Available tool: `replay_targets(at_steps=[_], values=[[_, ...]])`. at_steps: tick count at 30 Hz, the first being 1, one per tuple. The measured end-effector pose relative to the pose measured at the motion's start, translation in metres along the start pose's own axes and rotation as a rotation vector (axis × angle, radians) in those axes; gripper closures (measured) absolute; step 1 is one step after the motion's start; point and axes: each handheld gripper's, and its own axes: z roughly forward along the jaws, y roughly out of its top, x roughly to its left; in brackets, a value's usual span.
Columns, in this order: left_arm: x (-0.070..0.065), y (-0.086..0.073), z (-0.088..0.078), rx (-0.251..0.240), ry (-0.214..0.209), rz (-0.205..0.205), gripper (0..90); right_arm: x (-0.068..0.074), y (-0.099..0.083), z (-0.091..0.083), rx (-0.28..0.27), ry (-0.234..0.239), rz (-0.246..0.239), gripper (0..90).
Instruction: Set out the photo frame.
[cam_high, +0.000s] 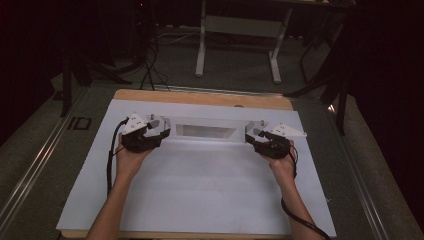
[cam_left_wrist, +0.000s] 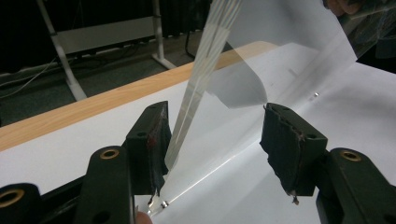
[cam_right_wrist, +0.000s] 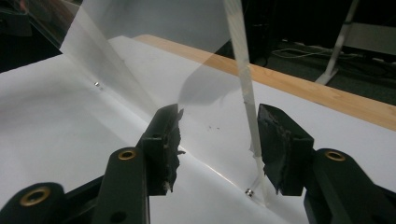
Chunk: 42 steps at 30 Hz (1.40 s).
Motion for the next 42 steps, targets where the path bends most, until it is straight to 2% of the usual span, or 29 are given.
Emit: replay_targets(at_steps=[22, 31, 38, 42], values=[[0.003, 0.006, 0.006, 0.011, 0.026, 0.002, 43.0, 0.001, 0.006, 0.005, 0.024, -0.055, -0.062, 53.6], [0.004, 0.006, 0.009, -0.006, 0.038, -0.004, 42.8, 0.001, 0.008, 0.007, 0.033, -0.069, -0.082, 54.4], [0.004, 0.012, 0.014, 0.023, 0.066, 0.01, 42.4, -0.002, 0.011, 0.011, 0.035, -0.079, -0.087, 54.9], [0.006, 0.013, 0.015, 0.025, 0.059, 0.008, 42.6, -0.003, 0.013, 0.012, 0.041, -0.081, -0.089, 55.0]])
